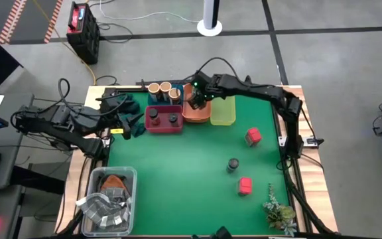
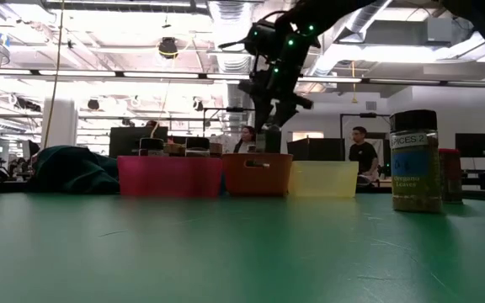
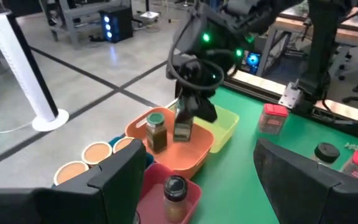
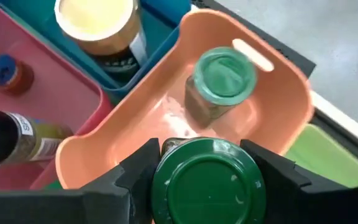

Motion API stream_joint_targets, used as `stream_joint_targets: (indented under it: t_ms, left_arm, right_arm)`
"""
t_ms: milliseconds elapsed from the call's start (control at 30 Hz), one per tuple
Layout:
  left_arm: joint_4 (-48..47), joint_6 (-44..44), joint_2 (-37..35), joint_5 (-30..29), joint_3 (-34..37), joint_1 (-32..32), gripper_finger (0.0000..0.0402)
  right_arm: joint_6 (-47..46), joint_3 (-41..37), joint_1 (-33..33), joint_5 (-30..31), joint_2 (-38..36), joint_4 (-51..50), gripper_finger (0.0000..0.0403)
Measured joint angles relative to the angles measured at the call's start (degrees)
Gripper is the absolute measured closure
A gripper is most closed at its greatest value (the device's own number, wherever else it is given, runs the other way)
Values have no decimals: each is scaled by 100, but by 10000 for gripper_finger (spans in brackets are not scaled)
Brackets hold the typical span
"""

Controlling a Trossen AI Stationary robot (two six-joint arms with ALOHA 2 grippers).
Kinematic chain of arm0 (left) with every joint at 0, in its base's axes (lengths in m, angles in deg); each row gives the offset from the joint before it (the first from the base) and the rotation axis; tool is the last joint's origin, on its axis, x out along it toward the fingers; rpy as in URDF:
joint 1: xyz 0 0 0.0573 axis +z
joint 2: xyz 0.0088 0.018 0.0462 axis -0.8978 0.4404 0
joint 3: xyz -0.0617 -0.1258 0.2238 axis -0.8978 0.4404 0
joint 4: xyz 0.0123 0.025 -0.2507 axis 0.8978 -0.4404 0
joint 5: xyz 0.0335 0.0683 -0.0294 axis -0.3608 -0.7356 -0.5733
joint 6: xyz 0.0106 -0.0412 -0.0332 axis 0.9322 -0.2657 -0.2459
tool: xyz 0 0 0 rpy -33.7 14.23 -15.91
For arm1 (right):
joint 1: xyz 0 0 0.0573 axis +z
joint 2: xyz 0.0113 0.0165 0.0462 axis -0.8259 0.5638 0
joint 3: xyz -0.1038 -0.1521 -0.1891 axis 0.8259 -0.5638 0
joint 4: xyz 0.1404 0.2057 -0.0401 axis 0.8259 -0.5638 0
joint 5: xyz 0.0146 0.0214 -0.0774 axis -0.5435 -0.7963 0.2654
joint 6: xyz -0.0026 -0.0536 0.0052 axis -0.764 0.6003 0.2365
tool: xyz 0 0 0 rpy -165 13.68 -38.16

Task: Sort spices by type
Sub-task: Put the green seasoning bottle into the orange bin, then put the black seasoning bottle into the red bin

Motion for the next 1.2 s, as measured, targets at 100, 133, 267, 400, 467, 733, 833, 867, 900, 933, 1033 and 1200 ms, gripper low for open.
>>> stream_joint_targets:
  t_ms: [100, 133, 267, 400, 467, 733, 833, 867, 900, 933, 1033, 1200]
  left_arm:
    - [0, -6, 0, -10, 0, 0, 118]
    - [2, -17, 0, -12, 0, 0, 118]
    - [4, -29, 0, -15, 0, 0, 118]
    - [2, -36, 0, -15, 0, 0, 118]
    - [2, -97, 0, -15, 0, 0, 118]
    - [2, -295, 1, -12, 0, 0, 118]
    - [2, -298, 0, -12, 0, 0, 118]
    - [0, -300, 0, -12, 0, 0, 118]
    - [-2, -300, 0, -10, 0, 0, 118]
    - [-4, -302, 0, -9, 0, 0, 118]
    - [-2, -349, 0, 71, 0, 0, 118]
    - [-24, -501, 0, 407, 0, 0, 118]
  right_arm:
    - [-104, -183, 45, -4, 4, 104, 175]
    - [-134, -222, 46, -4, 4, 134, 175]
    - [-336, -430, 42, -6, 4, 351, 175]
    - [-436, -525, 40, -4, 5, 425, 173]
    - [-435, -547, 65, -4, 0, 444, 170]
    - [-397, -554, 81, -9, 0, 414, 144]
    - [-388, -545, 79, -55, -2, 406, 138]
    - [-386, -545, 79, -77, -2, 408, 137]
    - [-380, -547, 79, -92, -2, 404, 137]
    - [-371, -548, 79, -117, -2, 400, 137]
    - [-270, -548, 79, -123, -2, 390, 136]
    - [-241, -550, 79, -134, -146, 145, 136]
